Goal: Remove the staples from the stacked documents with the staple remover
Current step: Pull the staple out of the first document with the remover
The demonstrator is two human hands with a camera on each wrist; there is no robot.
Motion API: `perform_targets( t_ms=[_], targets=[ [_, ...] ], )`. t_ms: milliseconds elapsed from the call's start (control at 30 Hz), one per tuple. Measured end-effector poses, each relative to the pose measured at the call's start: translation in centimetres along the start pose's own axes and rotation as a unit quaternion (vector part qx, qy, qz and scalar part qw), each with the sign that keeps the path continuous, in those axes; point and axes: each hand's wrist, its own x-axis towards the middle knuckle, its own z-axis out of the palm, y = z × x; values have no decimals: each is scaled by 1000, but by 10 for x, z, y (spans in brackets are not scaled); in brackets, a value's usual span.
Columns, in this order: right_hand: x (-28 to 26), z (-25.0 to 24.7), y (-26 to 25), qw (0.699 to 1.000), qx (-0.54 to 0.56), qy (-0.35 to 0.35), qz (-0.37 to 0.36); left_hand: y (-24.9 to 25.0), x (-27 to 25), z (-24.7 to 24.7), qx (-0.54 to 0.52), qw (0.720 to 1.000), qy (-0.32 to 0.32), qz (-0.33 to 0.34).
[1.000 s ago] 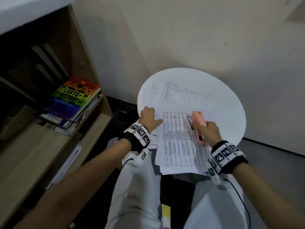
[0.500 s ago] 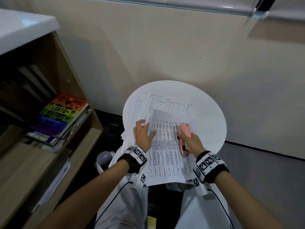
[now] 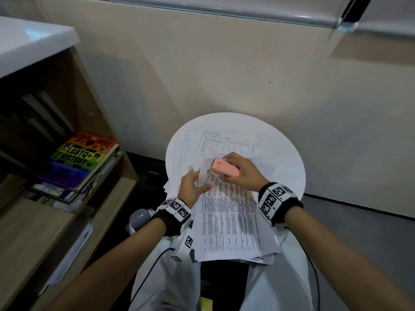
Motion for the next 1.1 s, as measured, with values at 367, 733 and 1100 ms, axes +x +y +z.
perform_targets(
  t_ms=[367,733,1100],
  targets=[
    [12,-5,18,996,7,31,85,2,6,-9,-65,997,27,-42],
    [-9,-5,35,948,248,-13,199,10,20,-10,-69,989,-53,-122],
    [1,-6,34,966,132,84,207,16,17,18,62,998,-3,32]
  ],
)
